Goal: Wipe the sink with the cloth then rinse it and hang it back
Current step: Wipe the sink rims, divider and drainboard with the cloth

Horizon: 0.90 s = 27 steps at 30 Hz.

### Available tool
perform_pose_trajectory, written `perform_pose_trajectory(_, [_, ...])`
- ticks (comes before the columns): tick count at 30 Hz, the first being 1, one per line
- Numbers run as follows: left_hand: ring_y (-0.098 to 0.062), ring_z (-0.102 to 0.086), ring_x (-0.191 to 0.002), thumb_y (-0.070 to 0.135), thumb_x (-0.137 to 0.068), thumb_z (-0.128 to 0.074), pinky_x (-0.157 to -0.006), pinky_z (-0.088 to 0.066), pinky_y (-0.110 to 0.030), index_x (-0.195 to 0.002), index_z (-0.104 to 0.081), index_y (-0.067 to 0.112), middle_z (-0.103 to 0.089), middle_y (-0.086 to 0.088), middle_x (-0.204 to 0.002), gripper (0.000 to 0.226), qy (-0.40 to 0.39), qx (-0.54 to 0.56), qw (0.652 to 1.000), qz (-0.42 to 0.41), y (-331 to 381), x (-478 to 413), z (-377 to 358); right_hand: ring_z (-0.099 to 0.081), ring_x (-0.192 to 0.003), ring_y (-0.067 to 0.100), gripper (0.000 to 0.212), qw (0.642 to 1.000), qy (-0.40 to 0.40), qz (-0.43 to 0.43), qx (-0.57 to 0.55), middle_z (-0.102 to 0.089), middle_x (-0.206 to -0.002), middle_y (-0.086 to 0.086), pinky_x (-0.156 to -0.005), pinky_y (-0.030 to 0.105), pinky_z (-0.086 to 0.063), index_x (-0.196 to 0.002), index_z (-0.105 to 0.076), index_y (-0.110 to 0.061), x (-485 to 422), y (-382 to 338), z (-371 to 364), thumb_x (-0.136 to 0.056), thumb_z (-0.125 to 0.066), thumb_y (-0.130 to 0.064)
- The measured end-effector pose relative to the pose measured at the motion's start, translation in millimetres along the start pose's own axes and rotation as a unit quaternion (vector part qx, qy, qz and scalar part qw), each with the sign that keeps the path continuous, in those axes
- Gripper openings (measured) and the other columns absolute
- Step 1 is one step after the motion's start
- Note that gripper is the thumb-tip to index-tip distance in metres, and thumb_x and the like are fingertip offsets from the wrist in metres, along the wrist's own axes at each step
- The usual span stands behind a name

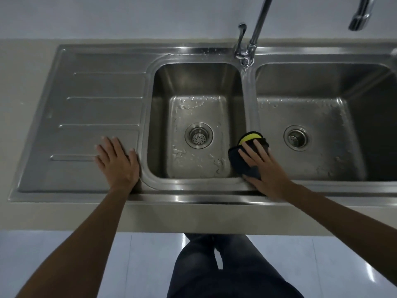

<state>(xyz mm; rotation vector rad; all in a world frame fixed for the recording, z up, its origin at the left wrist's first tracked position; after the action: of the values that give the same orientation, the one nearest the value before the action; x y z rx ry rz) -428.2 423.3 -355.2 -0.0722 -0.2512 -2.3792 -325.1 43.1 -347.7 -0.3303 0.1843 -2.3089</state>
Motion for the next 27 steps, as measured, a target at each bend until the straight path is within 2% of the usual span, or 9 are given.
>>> perform_pose_trajectory(2, [-0.044,-0.006,-0.144,0.036,-0.099,-0.033,-0.115,-0.006,-0.057,-0.149,-0.016,0.002,-0.009,-0.022,-0.157,0.062,0.004,-0.007,1.000,-0.010,2.1,-0.1,-0.2,-0.008,-0.144,0.025,0.064,0.998,-0.027,0.055,-0.001,-0.022,-0.155,-0.001,-0.113,0.050,-0.006,-0.148,-0.021,-0.023,18.7,-10.1,-3.6,-0.095,-0.015,-0.057])
perform_pose_trajectory(6, [-0.042,-0.004,-0.144,0.035,-0.100,-0.032,-0.116,-0.005,-0.057,-0.149,-0.014,0.003,-0.006,-0.020,-0.158,0.062,0.004,-0.007,1.000,-0.005,2.5,0.6,1.2,0.000,-0.146,0.018,0.056,0.985,-0.094,0.144,-0.026,-0.012,-0.157,-0.012,-0.115,0.045,0.006,-0.148,-0.013,-0.037,23.2,-37.2,-11.9,-0.095,-0.020,-0.054])
perform_pose_trajectory(9, [-0.042,-0.003,-0.144,0.035,-0.100,-0.031,-0.116,-0.005,-0.056,-0.149,-0.014,0.004,-0.006,-0.020,-0.158,0.061,0.003,-0.001,1.000,-0.001,2.7,-0.4,0.9,0.002,-0.147,0.018,0.054,0.974,-0.126,0.180,-0.054,-0.003,-0.158,-0.017,-0.117,0.050,0.002,-0.148,-0.015,-0.041,1.8,-68.8,-16.8,-0.096,-0.020,-0.054])
perform_pose_trajectory(13, [-0.042,-0.004,-0.144,0.035,-0.100,-0.032,-0.115,-0.005,-0.056,-0.149,-0.015,0.004,-0.007,-0.020,-0.158,0.061,0.005,-0.008,1.000,0.001,2.1,-1.3,-1.2,-0.006,-0.146,0.026,0.060,0.969,-0.133,0.199,-0.067,-0.004,-0.158,-0.013,-0.116,0.050,-0.002,-0.149,-0.017,-0.036,-35.2,-128.6,-23.7,-0.091,-0.023,-0.053])
perform_pose_trajectory(16, [-0.041,-0.002,-0.145,0.035,-0.100,-0.030,-0.116,-0.003,-0.056,-0.150,-0.013,0.005,-0.006,-0.019,-0.158,0.061,0.010,-0.004,1.000,0.004,2.0,-0.2,1.1,-0.013,-0.143,0.032,0.064,0.982,-0.104,0.153,-0.033,-0.005,-0.159,-0.004,-0.114,0.051,-0.009,-0.150,-0.016,-0.028,-52.1,-179.5,-28.3,-0.092,-0.038,-0.047])
perform_pose_trajectory(19, [-0.041,-0.001,-0.145,0.038,-0.099,-0.024,-0.116,-0.002,-0.055,-0.150,-0.011,0.005,-0.004,-0.019,-0.158,0.062,0.012,-0.007,1.000,-0.006,3.0,1.1,2.1,-0.016,-0.140,0.034,0.066,0.990,-0.085,0.097,-0.050,-0.009,-0.159,0.000,-0.114,0.050,-0.009,-0.149,-0.021,-0.024,-52.4,-197.6,-28.0,-0.090,-0.046,-0.043])
perform_pose_trajectory(21, [-0.041,-0.001,-0.145,0.038,-0.099,-0.025,-0.116,-0.002,-0.055,-0.150,-0.011,0.005,-0.004,-0.019,-0.158,0.062,0.015,-0.010,1.000,-0.003,3.6,1.1,2.0,-0.020,-0.139,0.033,0.061,0.990,-0.077,0.111,-0.048,-0.015,-0.158,0.000,-0.114,0.049,-0.013,-0.146,-0.029,-0.022,-46.2,-186.8,-26.2,-0.090,-0.043,-0.043])
perform_pose_trajectory(24, [-0.040,-0.001,-0.145,0.036,-0.100,-0.027,-0.117,-0.003,-0.055,-0.150,-0.011,0.005,-0.004,-0.019,-0.158,0.061,0.014,-0.011,1.000,0.000,4.1,-0.5,2.0,-0.032,-0.135,0.032,0.061,0.990,-0.064,0.106,-0.065,-0.030,-0.153,0.000,-0.112,0.048,-0.024,-0.135,-0.044,-0.019,-27.5,-161.2,-19.3,-0.082,-0.025,-0.040])
perform_pose_trajectory(27, [-0.041,-0.001,-0.145,0.035,-0.100,-0.029,-0.117,-0.003,-0.055,-0.150,-0.012,0.005,-0.004,-0.019,-0.158,0.061,0.017,-0.012,1.000,-0.001,3.5,0.0,2.1,-0.044,-0.130,0.030,0.052,0.996,-0.031,0.071,-0.042,-0.043,-0.146,0.001,-0.107,0.049,-0.036,-0.126,-0.051,-0.020,-4.2,-136.3,-14.5,-0.079,-0.032,-0.035])
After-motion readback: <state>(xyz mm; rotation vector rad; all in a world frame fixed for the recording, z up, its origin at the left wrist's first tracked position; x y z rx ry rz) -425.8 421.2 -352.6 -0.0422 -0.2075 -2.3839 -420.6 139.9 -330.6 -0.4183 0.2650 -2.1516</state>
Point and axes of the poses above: each hand's wrist, its own x-axis away from the middle knuckle, its own z-axis out of the back of the hand, y = z × x, the point moved 5 cm from there along -x, towards the middle knuckle
